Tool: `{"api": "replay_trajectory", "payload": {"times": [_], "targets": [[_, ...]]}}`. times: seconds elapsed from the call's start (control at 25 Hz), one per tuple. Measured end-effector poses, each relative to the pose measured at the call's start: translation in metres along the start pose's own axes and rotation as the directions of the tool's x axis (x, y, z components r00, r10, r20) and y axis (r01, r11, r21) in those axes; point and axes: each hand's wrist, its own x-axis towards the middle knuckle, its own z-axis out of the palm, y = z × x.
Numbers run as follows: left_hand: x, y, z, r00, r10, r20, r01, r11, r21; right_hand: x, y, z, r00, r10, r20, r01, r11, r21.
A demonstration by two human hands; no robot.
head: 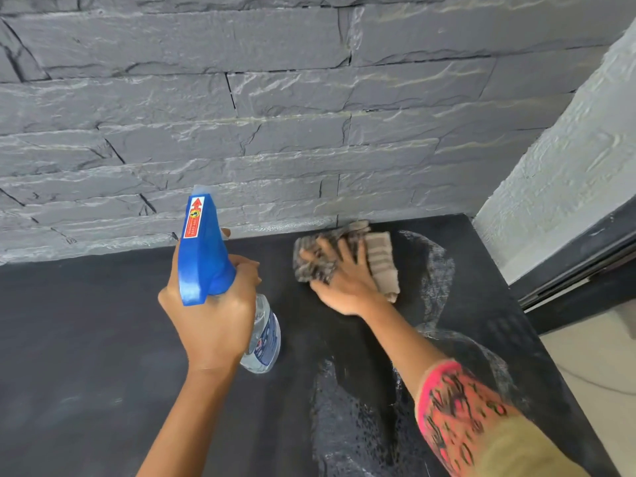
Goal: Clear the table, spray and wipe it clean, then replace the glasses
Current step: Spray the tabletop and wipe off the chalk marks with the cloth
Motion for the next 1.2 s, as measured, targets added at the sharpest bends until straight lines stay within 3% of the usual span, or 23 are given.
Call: {"api": "replay_trajectory", "payload": {"times": [0.12, 0.2, 0.28, 0.4, 0.56, 0.68, 0.76, 0.88, 1.0, 1.08, 1.2], "targets": [[0.001, -0.003, -0.003, 1.0, 0.005, -0.009, -0.005, 1.0, 0.008, -0.074, -0.006, 0.021, 0.961, -0.269, -0.058, 0.267, 0.963, -0.047], [0.0, -0.003, -0.003, 1.0, 0.01, -0.019, -0.01, 1.0, -0.006, -0.124, 0.016, 0.034, 0.948, -0.297, -0.112, 0.289, 0.954, -0.085], [0.0, -0.004, -0.001, 1.0, 0.017, -0.013, -0.017, 1.0, -0.01, -0.137, 0.053, 0.032, 0.969, -0.211, -0.125, 0.2, 0.975, -0.093], [-0.001, -0.005, 0.0, 0.999, 0.033, -0.005, -0.033, 0.999, 0.007, -0.076, 0.085, 0.007, 0.995, 0.032, -0.095, -0.034, 0.999, -0.023], [-0.002, -0.003, 0.001, 0.999, 0.053, -0.004, -0.053, 0.998, 0.016, 0.009, 0.057, -0.01, 0.977, 0.203, -0.061, -0.202, 0.979, 0.012], [-0.002, -0.003, 0.0, 0.999, 0.047, -0.012, -0.046, 0.999, 0.022, -0.017, 0.01, 0.005, 0.998, -0.052, -0.047, 0.05, 0.998, -0.032], [-0.002, -0.003, -0.001, 0.999, 0.044, -0.005, -0.044, 0.999, 0.019, -0.07, -0.013, 0.02, 0.965, -0.259, -0.047, 0.258, 0.966, -0.023], [-0.002, -0.004, -0.001, 0.999, 0.034, -0.013, -0.033, 0.999, 0.014, -0.15, -0.001, 0.042, 0.932, -0.349, -0.093, 0.346, 0.937, -0.051], [-0.002, -0.006, 0.0, 0.999, 0.035, -0.026, -0.035, 0.999, 0.002, -0.164, 0.047, 0.033, 0.965, -0.246, -0.086, 0.241, 0.968, -0.064], [-0.002, -0.005, 0.001, 0.999, 0.045, -0.026, -0.046, 0.999, -0.007, -0.121, 0.063, 0.016, 0.995, -0.064, -0.075, 0.063, 0.998, -0.018], [-0.003, -0.004, 0.003, 0.998, 0.054, -0.015, -0.055, 0.998, -0.016, -0.04, 0.043, 0.002, 0.979, 0.185, -0.09, -0.185, 0.983, 0.008]]}}
